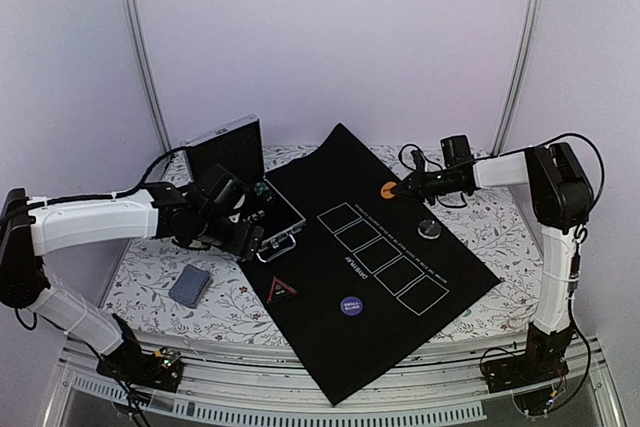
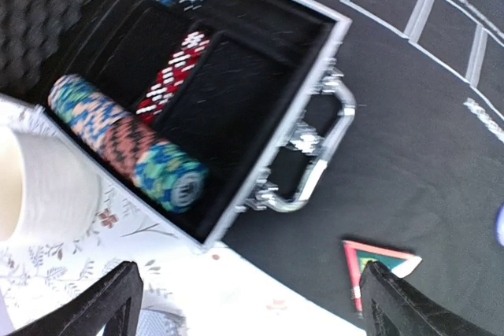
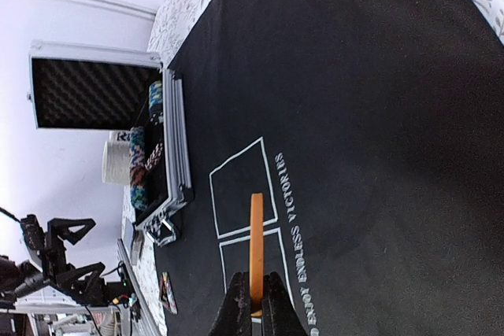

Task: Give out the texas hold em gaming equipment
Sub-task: Place the big blind button in the big blind area.

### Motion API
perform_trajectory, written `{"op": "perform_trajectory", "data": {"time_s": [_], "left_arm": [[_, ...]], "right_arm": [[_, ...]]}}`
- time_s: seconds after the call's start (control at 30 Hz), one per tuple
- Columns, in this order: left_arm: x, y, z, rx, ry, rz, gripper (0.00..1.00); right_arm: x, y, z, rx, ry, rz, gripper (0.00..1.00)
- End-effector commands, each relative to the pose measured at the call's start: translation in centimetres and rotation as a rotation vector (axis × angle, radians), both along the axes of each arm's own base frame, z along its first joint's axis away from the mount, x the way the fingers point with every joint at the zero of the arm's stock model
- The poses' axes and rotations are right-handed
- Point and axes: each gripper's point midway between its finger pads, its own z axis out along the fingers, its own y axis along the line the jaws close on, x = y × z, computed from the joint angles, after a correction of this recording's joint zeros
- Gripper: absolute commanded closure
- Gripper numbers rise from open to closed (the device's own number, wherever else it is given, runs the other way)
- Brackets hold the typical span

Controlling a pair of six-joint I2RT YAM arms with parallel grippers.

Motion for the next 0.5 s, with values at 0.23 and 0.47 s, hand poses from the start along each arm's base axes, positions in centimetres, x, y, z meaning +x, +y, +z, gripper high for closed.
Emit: {"op": "perform_trajectory", "data": {"time_s": [0.23, 0.47], "left_arm": [[3.0, 1.1, 1.6, -0.052, -0.065, -0.013, 0.02], [3.6, 2.3, 1.3, -0.037, -0.062, -0.015, 0.02]], "right_arm": [[5.2, 2.7, -4.4, 0.064, 0.126, -0.129, 0.98], [5.7, 3.4, -7.0, 0.044, 0.185, -0.170, 0.96]]}}
